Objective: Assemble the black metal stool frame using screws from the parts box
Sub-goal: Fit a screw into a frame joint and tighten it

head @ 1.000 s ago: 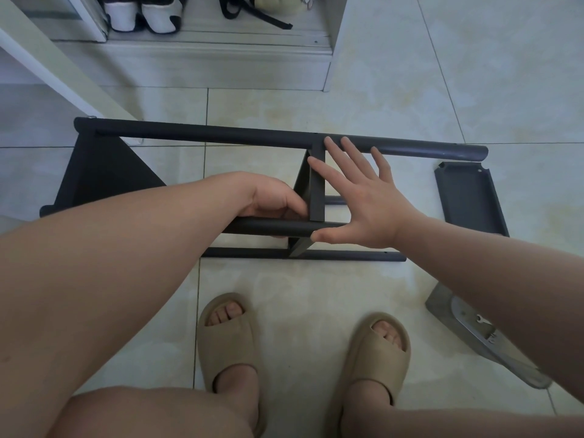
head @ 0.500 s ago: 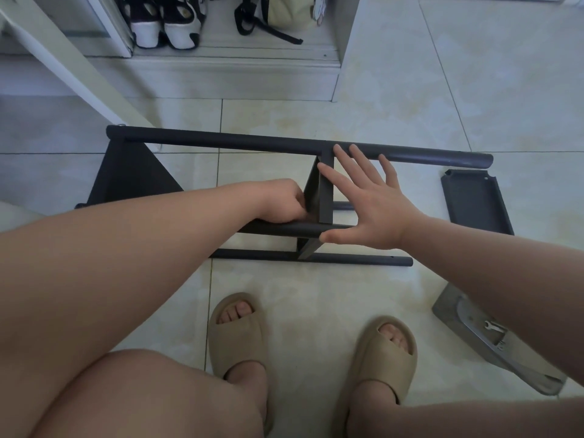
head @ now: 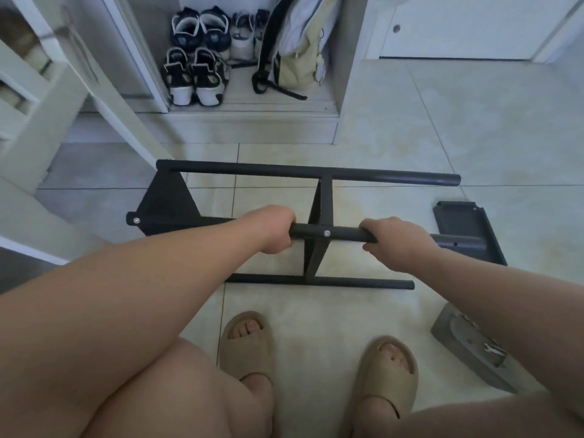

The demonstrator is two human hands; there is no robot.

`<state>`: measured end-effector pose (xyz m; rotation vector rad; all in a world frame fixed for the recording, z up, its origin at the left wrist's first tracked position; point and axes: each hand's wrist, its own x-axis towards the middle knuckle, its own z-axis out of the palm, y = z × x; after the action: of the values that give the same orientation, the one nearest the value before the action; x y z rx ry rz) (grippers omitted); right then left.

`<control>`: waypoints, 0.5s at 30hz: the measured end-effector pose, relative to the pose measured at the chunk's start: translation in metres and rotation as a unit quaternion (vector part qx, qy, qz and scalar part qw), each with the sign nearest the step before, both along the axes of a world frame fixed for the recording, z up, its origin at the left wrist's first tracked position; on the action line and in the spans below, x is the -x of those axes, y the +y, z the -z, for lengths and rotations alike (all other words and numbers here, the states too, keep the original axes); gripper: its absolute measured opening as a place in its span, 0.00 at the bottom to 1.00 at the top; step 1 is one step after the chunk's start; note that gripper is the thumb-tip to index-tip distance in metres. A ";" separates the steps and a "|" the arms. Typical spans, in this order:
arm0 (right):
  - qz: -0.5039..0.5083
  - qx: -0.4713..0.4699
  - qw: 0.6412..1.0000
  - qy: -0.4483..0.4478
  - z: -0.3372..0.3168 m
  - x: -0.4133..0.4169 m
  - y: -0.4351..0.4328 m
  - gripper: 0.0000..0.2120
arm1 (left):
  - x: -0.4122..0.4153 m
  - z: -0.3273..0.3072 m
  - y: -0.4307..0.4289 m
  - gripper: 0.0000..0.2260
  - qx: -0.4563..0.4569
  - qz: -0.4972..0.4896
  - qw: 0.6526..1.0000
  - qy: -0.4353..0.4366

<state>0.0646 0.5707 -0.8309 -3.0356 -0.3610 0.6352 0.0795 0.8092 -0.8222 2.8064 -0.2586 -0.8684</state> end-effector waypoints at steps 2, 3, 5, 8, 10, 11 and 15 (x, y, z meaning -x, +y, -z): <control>0.009 -0.022 0.996 -0.080 -0.002 -0.006 -0.002 0.06 | -0.004 -0.005 0.000 0.04 0.007 -0.015 0.996 -0.089; 0.017 -0.024 0.993 -0.116 -0.002 -0.010 -0.002 0.07 | -0.008 -0.008 0.001 0.04 0.016 -0.018 0.992 -0.127; 0.052 -0.015 0.986 -0.160 0.000 -0.018 -0.004 0.09 | -0.017 -0.007 0.003 0.07 0.042 -0.023 0.983 -0.180; 0.089 -0.009 0.977 -0.195 0.011 -0.043 -0.005 0.10 | -0.040 0.007 0.003 0.09 0.080 -0.026 0.972 -0.220; 0.096 -0.009 0.973 -0.211 0.024 -0.068 -0.005 0.12 | -0.064 0.020 0.003 0.07 0.096 -0.026 0.964 -0.247; 0.097 -0.008 0.971 -0.218 0.031 -0.083 -0.003 0.13 | -0.078 0.028 0.003 0.08 0.097 -0.026 0.959 -0.264; 0.091 0.003 0.964 -0.249 0.067 -0.146 0.004 0.14 | -0.140 0.061 0.006 0.09 0.055 -0.028 0.949 -0.310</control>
<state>0.2108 0.5750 -0.8981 -3.1447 -0.0780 -0.1449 0.2198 0.8152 -0.8833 2.8758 -0.2992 0.0656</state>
